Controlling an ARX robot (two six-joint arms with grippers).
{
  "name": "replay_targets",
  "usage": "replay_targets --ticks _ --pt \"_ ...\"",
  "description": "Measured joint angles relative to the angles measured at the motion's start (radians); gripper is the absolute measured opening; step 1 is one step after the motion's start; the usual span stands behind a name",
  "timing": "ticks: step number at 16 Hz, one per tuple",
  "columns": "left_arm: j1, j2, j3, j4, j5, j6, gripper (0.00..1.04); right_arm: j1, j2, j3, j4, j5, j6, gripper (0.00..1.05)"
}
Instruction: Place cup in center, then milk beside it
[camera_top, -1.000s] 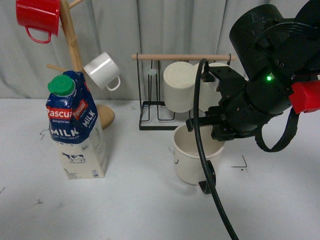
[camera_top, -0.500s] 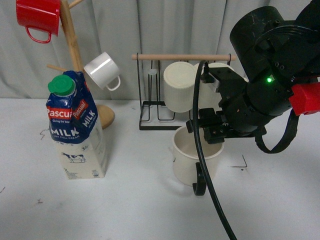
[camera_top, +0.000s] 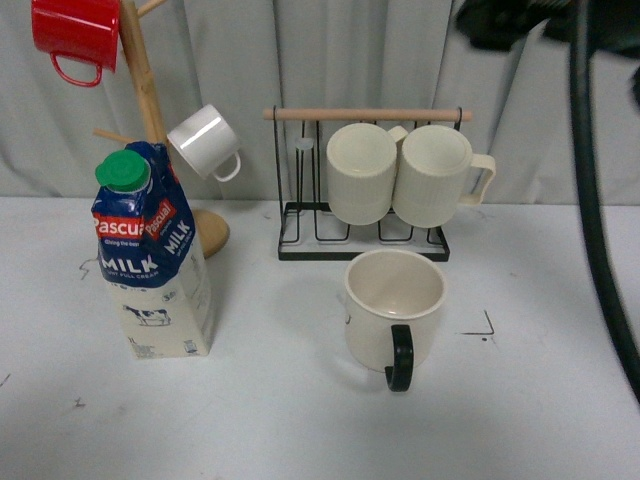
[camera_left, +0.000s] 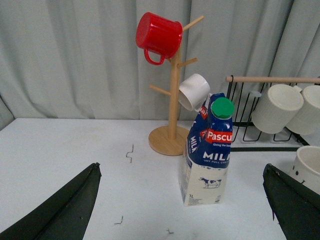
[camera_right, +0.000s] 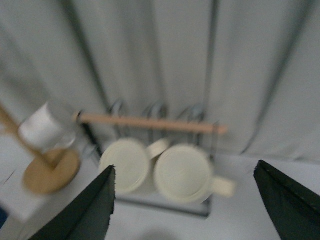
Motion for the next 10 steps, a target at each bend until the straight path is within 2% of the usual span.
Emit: replay_targets --ticks 1,3,6,7,9,10 --pt "0.000 0.000 0.000 0.000 -0.001 0.000 0.98 -0.040 -0.182 -0.221 0.233 0.172 -0.047 0.70" --pt "0.000 0.000 0.000 0.000 -0.001 0.000 0.98 -0.133 -0.444 -0.488 0.354 0.190 -0.064 0.44" --pt "0.000 0.000 0.000 0.000 0.000 0.000 0.98 -0.142 -0.545 -0.689 0.389 0.144 -0.077 0.09" --pt "0.000 0.000 0.000 0.000 0.000 0.000 0.98 -0.157 -0.582 -0.742 0.397 0.134 -0.080 0.02" --pt "0.000 0.000 0.000 0.000 0.000 0.000 0.98 -0.176 -0.670 -0.810 0.408 0.128 -0.081 0.02" --pt "0.000 0.000 0.000 0.000 0.000 0.000 0.98 -0.219 -0.710 -0.847 0.402 0.066 -0.081 0.02"
